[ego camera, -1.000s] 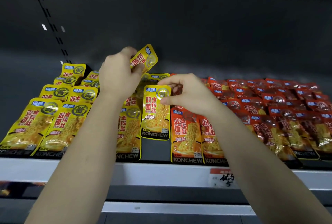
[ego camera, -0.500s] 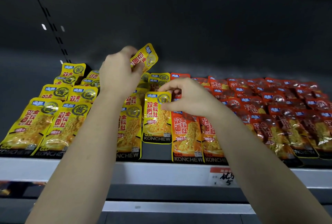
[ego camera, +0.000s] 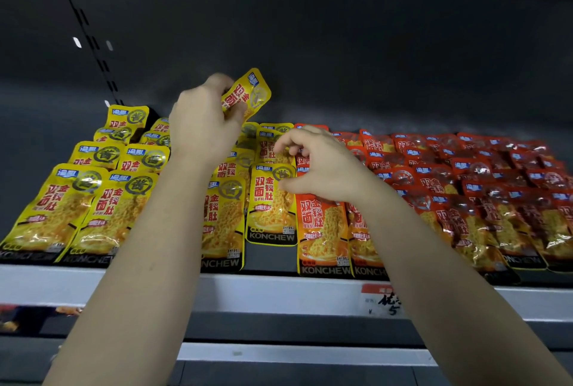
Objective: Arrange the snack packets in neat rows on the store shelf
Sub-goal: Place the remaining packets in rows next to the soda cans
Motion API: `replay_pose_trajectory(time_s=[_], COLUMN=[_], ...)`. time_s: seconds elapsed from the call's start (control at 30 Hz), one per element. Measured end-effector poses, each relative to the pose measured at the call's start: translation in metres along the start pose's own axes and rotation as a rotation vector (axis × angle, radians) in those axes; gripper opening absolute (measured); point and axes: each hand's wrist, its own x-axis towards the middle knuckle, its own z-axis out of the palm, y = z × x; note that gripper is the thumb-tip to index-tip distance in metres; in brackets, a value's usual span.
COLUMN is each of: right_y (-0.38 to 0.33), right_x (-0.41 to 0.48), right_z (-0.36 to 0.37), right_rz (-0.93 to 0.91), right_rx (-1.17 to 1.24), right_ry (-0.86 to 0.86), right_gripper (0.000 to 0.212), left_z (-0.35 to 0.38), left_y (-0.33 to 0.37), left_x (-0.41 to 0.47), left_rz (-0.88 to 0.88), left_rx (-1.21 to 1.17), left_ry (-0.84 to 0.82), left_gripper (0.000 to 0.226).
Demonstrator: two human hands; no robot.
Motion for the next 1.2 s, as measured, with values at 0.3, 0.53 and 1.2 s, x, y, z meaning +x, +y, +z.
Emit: replay_pose_trajectory(time_s=[0.3, 0.53, 1.2], right_y=[0.017, 0.021, 0.020], right_x=[0.004, 0.002, -0.003], right_z=[-0.016, -0.022, -0.019], right_rz=[0.123, 0.174, 0.218], right_rx=[0.045, 0.030, 0.045], right_ry=[0.382, 0.494, 0.459], right_gripper=[0.014, 0.014, 0.014], left_z=[-0.022, -0.062, -0.048], left_y=[0.004, 0.013, 0.020], left_x=[0.001, -0.018, -0.051], left_rz=[-0.100, -0.156, -0.036], left_rx=[-0.190, -0.759, -0.397], left_ry=[0.010, -0.524, -0.855], left_gripper=[0.028, 0.051, 0.041])
